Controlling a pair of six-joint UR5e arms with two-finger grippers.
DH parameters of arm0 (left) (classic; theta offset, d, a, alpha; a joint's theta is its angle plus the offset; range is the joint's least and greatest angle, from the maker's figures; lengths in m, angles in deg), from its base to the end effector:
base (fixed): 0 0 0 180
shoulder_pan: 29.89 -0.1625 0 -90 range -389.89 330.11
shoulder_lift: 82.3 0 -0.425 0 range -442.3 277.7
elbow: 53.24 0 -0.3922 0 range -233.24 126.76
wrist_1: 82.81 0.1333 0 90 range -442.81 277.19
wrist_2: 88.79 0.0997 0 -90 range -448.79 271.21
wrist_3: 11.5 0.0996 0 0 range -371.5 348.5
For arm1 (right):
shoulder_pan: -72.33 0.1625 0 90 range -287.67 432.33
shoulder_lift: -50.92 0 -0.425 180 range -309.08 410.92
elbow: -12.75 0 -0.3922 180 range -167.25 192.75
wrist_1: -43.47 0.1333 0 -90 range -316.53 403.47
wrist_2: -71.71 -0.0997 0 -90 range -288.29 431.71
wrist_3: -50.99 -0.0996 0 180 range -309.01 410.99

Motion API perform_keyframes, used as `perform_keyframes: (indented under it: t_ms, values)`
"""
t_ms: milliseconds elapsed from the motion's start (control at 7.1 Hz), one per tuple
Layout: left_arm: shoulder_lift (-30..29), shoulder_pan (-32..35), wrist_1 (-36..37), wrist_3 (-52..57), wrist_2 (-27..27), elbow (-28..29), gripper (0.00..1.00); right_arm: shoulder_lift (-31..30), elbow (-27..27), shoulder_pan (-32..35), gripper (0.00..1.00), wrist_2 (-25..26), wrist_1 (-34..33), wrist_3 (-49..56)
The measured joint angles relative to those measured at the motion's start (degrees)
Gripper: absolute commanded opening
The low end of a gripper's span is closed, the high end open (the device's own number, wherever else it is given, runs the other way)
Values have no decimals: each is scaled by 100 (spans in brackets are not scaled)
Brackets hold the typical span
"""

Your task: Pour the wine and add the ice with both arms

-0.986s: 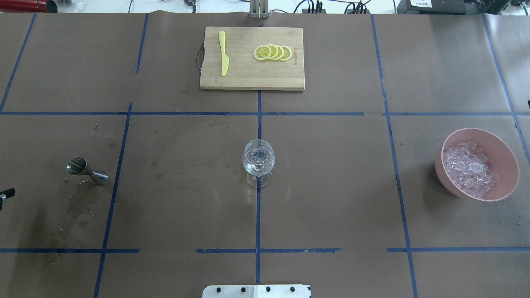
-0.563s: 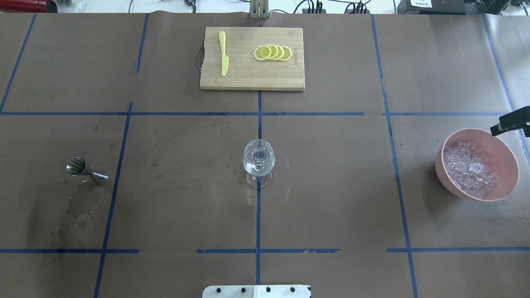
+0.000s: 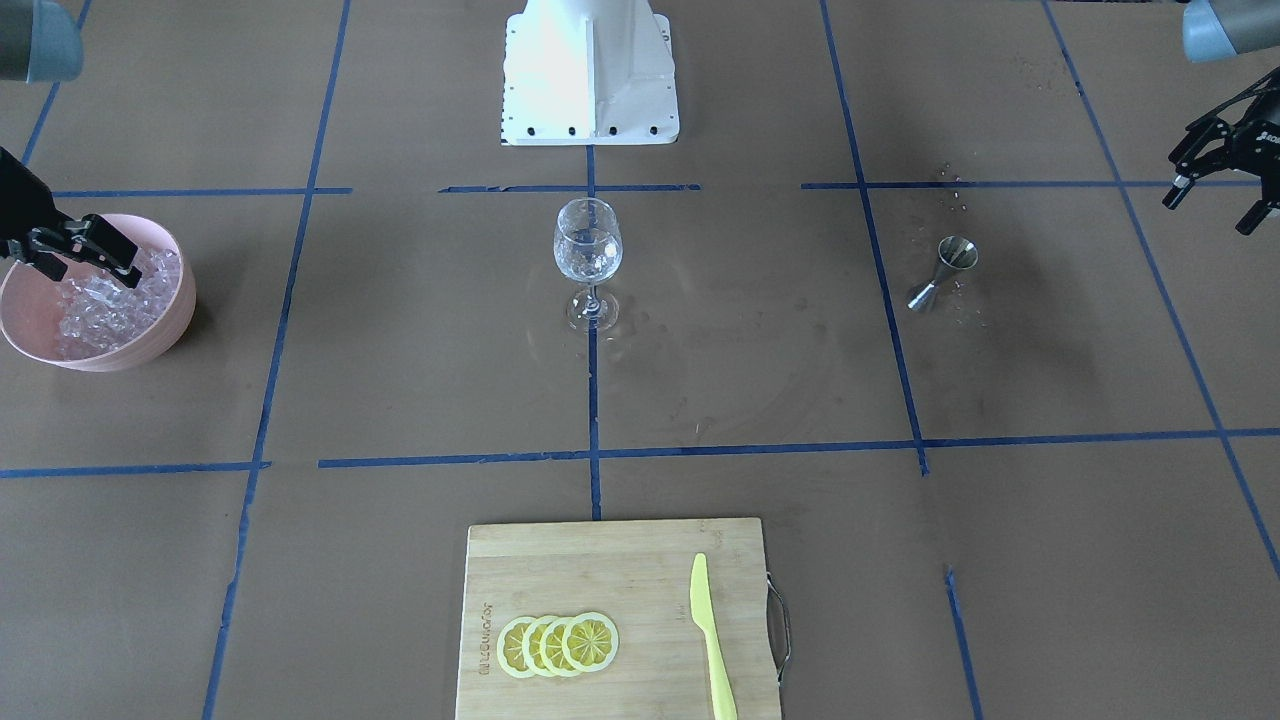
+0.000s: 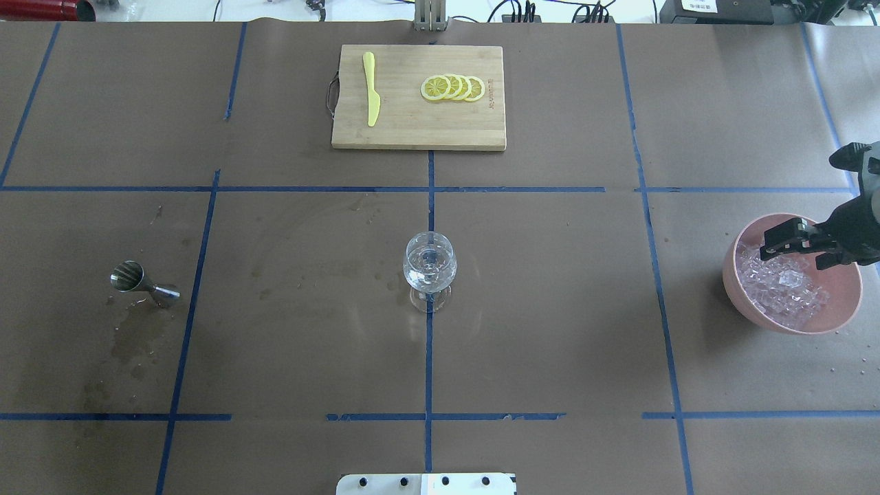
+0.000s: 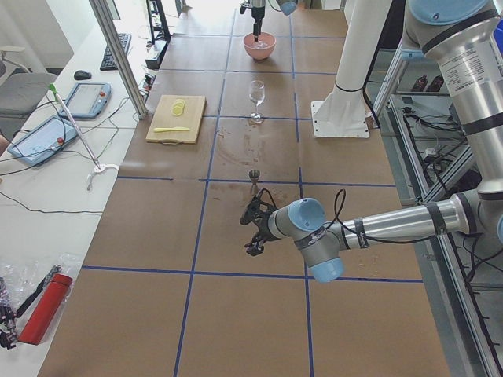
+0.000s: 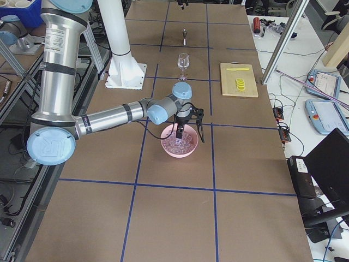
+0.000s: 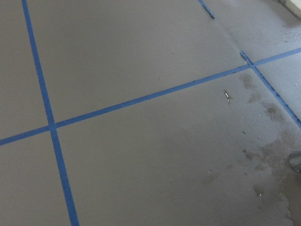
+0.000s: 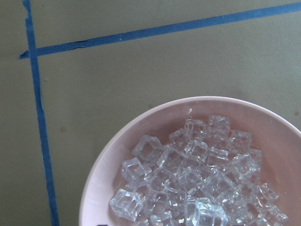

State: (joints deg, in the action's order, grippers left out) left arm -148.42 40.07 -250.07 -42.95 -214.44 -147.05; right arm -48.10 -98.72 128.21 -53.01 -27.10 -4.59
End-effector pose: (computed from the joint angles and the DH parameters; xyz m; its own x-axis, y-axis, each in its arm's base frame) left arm 0.0384 -0.3249 0.6458 0.6049 0.3645 -0.7079 0.1523 0.8197 0.5522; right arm -0.1858 -0.4107 0.5146 0.6822 0.1785 0.7091 -0.1529 0.9831 -0.1004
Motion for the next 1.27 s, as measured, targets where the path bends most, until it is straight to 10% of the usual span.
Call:
perform_keyframes:
  t_ms: [704,986,1268]
  values:
    - [13,35,-32,-2,-5,15,100,-280,220,-233,73,229,113,-208]
    - [25,69,-63,4,-6,16,100,-281,284,-295,0,235,113,-210]
    - [31,193,-131,13,-4,17,100,-249,322,-326,0,235,117,-168]
